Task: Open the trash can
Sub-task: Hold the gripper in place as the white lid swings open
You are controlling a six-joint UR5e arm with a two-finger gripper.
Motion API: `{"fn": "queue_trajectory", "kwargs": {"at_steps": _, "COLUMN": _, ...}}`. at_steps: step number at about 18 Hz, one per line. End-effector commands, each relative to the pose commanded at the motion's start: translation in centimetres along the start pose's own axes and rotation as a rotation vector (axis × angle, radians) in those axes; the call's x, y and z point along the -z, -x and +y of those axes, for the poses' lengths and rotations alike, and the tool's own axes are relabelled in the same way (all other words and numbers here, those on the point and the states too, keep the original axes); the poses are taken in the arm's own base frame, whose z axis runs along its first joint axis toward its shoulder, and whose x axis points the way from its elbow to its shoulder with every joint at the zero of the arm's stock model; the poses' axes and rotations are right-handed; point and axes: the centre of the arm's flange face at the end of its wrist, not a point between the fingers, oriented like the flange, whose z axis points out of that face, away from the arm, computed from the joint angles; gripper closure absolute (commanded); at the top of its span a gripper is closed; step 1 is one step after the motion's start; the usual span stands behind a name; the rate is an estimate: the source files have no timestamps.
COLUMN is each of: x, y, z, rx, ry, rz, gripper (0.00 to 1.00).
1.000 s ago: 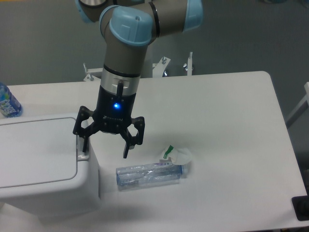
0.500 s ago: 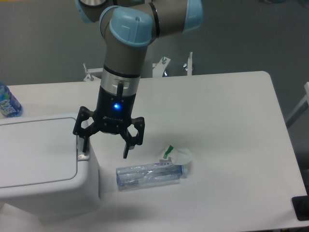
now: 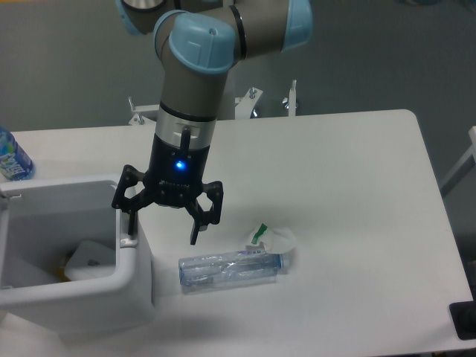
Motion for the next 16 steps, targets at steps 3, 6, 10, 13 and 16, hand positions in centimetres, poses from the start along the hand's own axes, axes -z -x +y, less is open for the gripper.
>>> {"fn": "queue_trajectory", "kwargs": {"at_steps": 3, "x": 1.0, "y": -0.2, "z": -0.7, "rx": -0.009, "ry": -0.02, "rz": -0.008, "gripper": 0.0}}
{"fn": "queue_trajectory", "kwargs": {"at_steps": 6, "x": 3.5, "y": 1.5, "z": -2.4, "rx": -0.012, "ry": -0.068, "rz": -0.053, "gripper": 0.0}}
{"fn": "queue_trajectory", "kwargs": {"at_steps": 10, "x": 8.0, "y": 6.1, "z": -3.8, "rx": 0.019, "ry": -0.115, "rz": -0.222, "gripper": 0.0}}
{"fn": "queue_trajectory", "kwargs": {"at_steps": 13, "x": 9.0, "y": 9.2, "z": -3.2, "rx": -0.007, "ry": -0.086, "rz": -0.295, "gripper": 0.0}}
{"fn": "queue_trajectory", "kwargs": {"at_steps": 16, "x": 9.5, "y": 10.9, "z": -1.8, "rx": -0.068, "ry": -0.012, "rz": -0.328, "gripper": 0.0}}
